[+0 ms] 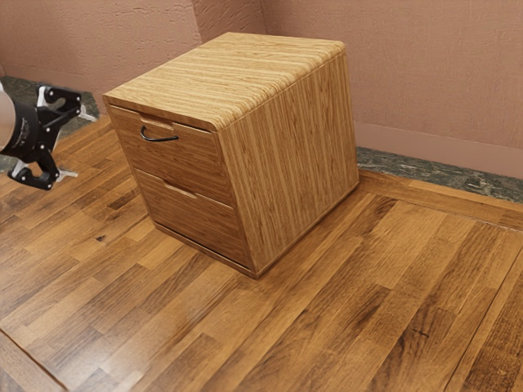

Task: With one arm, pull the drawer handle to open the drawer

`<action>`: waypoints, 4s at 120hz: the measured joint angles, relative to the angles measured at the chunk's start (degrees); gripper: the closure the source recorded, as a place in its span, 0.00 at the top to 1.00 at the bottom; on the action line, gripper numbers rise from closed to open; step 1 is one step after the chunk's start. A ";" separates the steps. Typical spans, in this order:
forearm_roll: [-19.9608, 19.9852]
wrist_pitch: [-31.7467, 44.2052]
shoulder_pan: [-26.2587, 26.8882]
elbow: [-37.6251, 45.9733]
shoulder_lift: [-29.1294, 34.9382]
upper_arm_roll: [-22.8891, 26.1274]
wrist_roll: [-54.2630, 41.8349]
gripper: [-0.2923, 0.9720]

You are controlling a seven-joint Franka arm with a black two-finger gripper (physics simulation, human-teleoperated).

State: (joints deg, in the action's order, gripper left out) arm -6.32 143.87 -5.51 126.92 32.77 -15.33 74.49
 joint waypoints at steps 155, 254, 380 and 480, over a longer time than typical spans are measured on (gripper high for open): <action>0.51 12.36 1.10 -1.87 -13.47 -0.58 7.24 0.77; 1.46 12.81 2.16 -5.30 -18.55 -0.16 8.12 0.75; 1.15 11.77 1.86 -2.24 -12.65 -1.25 8.35 0.17; 1.08 10.94 1.20 8.01 -0.74 -1.18 8.54 0.15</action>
State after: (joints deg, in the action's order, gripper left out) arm -5.24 154.81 -4.31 134.93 32.02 -16.51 83.03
